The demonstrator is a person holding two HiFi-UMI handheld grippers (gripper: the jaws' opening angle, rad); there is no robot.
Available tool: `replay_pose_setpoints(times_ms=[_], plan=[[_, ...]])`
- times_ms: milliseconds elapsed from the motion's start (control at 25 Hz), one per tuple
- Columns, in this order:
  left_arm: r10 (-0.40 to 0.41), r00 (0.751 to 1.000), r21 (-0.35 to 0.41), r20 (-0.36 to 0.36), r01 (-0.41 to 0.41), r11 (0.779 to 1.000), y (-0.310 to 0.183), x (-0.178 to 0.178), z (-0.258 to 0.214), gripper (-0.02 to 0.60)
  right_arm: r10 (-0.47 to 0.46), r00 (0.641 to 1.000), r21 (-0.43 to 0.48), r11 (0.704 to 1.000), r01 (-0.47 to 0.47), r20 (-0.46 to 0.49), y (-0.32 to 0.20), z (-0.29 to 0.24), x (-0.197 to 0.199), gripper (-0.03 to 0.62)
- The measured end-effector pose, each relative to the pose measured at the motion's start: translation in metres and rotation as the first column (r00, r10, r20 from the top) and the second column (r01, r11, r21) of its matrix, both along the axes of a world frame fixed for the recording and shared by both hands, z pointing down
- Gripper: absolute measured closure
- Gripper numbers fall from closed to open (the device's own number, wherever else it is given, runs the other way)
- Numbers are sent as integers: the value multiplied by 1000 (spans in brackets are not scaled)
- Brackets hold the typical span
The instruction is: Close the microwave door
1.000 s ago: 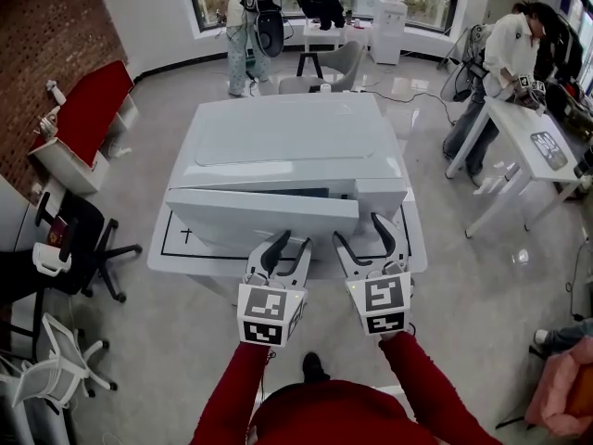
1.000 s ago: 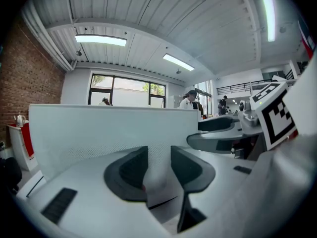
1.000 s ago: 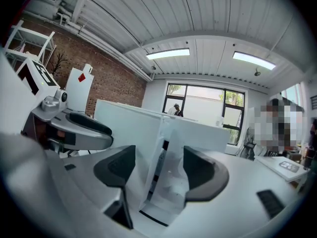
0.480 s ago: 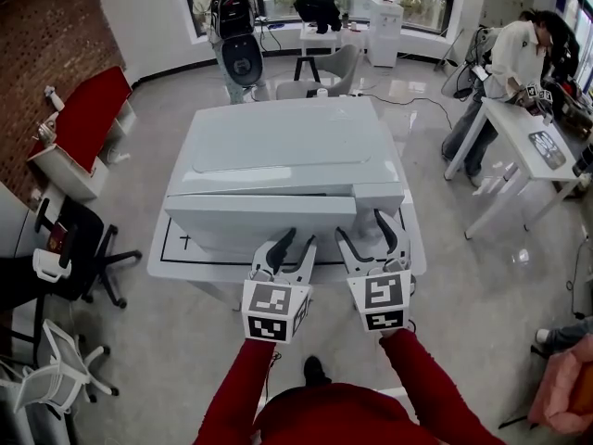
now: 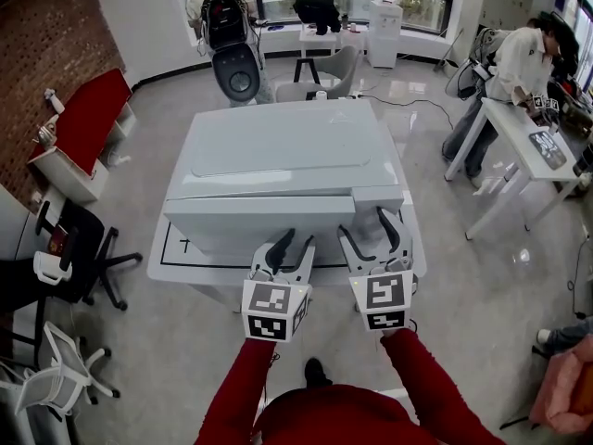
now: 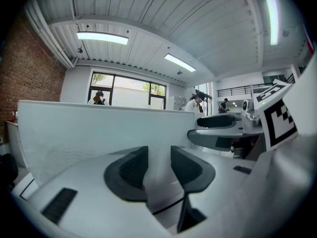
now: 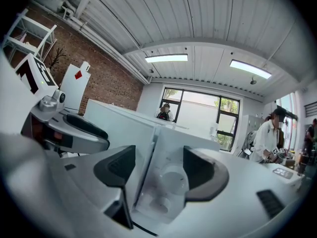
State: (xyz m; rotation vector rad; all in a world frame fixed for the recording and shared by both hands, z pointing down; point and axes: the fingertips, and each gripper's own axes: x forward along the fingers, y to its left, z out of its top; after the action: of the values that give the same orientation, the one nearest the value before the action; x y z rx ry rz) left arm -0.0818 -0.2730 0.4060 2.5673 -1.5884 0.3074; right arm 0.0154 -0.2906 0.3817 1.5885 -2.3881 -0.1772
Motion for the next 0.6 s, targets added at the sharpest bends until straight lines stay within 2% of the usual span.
replay_pose_setpoints(times_ms=[280, 440, 600], plan=[[-3, 1000, 0, 2, 3, 1000, -1, 0, 1, 430, -8, 1000, 4, 1000, 8, 2, -1, 1, 0, 276], [-8, 1000, 1, -2, 8, 1000, -1, 0, 2, 430, -45, 999, -2, 999, 46, 21, 6, -1, -3, 277], [-11, 1000, 2, -5, 11, 1000, -2, 0, 2, 430, -108, 994, 18, 994, 107, 23, 20, -9, -12, 354]])
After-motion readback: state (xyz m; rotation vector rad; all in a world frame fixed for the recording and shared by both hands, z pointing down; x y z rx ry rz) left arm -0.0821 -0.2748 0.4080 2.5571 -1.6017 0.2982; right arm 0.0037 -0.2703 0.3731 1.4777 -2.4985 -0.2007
